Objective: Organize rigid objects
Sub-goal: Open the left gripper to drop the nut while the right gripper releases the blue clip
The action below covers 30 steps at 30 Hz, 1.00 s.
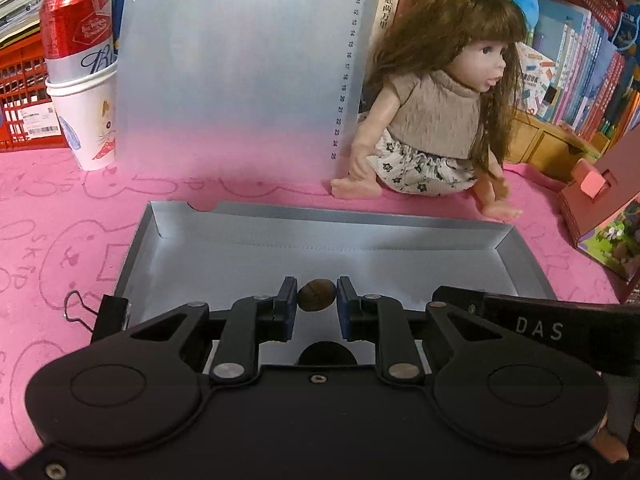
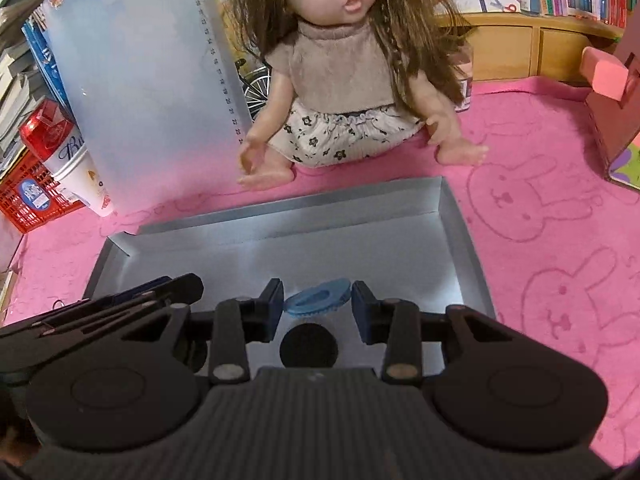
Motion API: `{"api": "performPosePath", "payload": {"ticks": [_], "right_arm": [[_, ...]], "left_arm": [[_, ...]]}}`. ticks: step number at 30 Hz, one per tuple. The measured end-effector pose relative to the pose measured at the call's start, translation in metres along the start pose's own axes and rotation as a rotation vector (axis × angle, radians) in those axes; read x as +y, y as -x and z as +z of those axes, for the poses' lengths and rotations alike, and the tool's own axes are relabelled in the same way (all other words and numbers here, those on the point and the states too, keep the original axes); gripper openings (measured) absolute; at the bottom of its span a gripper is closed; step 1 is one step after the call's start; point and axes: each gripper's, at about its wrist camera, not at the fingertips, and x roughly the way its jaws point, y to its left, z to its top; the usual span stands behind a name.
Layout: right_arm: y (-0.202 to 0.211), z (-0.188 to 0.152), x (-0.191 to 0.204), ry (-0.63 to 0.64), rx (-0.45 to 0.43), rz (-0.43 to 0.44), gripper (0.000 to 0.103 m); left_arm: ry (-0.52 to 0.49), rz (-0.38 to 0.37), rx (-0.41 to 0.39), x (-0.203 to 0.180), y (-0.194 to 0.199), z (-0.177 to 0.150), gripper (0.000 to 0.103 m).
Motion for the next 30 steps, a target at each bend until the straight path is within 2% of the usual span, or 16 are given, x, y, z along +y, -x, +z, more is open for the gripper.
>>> {"api": "performPosePath", "payload": {"ticks": [15,17,18,20,26,30], "right_arm": [[-0.002,0.0,0.0,0.018,-0.005,-0.014,0.045],[-0.002,0.0,0.0,0.019,-0.006,-0.015,0.05],[-0.002,0.0,0.0,0.018,-0.007,-0.014,0.056],[0.0,0.0,0.0,0.017,-0.012,-0.01,0.059],[0.006,-0.001,0.002,0.034,-0.029,-0.011,0.063],[0.012,-0.002,0.004,0.051,-0.039,-0.015,0.065]], "left_arm": [[-0.046,0.017,-0.013,-0.005,-0.005,-0.006,0.021],[-0.052,0.021,-0.015,-0.006,-0.005,-0.006,0.021],[-0.053,0.021,-0.015,-0.006,-0.004,-0.006,0.021],[-0.054,0.019,-0.016,-0.006,-0.003,-0.006,0.021],[-0.07,0.021,-0.034,-0.007,0.004,-0.006,0.032],[-0.086,0.029,-0.048,-0.007,0.011,-0.006,0.036]]}}
